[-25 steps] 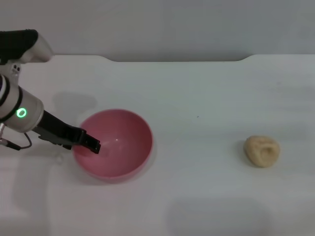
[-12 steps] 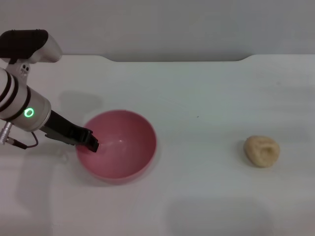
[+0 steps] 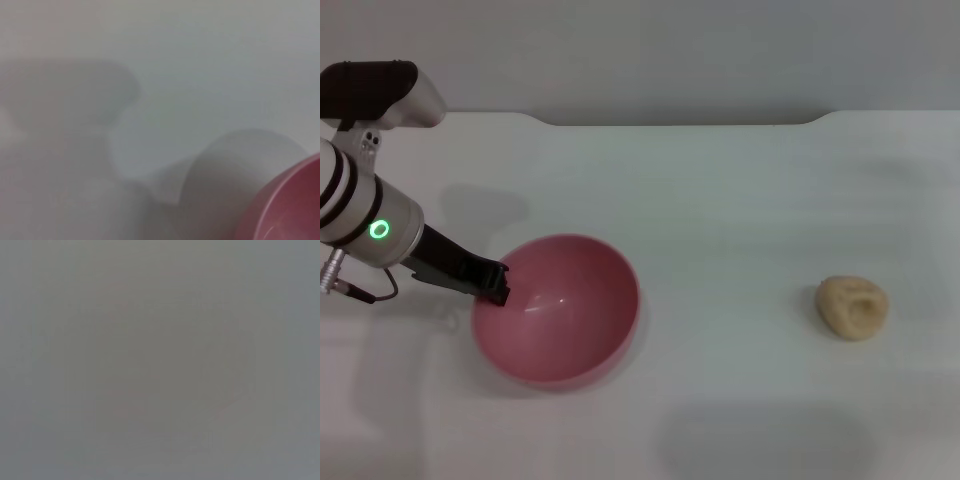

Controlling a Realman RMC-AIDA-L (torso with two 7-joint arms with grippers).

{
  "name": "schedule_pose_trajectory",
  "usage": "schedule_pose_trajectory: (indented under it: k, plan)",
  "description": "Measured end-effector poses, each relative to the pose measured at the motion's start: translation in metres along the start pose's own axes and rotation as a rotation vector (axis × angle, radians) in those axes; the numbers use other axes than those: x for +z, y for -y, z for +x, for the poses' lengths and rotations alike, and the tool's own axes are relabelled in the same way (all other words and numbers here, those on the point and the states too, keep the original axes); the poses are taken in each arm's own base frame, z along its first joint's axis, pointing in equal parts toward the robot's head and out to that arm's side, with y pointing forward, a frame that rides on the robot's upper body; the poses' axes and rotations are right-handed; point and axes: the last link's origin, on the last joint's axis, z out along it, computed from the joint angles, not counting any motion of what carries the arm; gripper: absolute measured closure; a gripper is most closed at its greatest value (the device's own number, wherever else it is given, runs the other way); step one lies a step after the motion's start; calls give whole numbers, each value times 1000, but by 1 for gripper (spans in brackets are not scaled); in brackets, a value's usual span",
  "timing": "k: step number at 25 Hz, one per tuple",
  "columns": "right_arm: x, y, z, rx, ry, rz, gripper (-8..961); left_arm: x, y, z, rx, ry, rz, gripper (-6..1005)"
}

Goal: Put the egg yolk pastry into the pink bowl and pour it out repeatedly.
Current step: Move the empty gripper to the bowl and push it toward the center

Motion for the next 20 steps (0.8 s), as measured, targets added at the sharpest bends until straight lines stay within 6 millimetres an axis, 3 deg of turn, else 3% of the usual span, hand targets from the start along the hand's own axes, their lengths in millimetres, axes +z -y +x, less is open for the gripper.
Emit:
schedule_pose_trajectory:
  k: [4,9,10,12,15,20]
  plan:
    - [18,-24,11,61,-153,-48,415,0,0,1,2,-4,1,1001]
    - [39,-71,22,-25,-438,-209,416,-2,1,4,8,-24,10,1000]
    - [41,-89,23,-102,-567,-313,416,-3,1,6,9,-33,14,1000]
    - [40,-95,24,-131,-640,-365,416,-3,3,8,7,-50,20,1001]
    - [28,-124,23,-160,-891,-524,416,-4,5,11,5,-72,29,1001]
    - [11,-138,-1,-312,-1182,-633,416,-7,5,17,23,-107,43,1002]
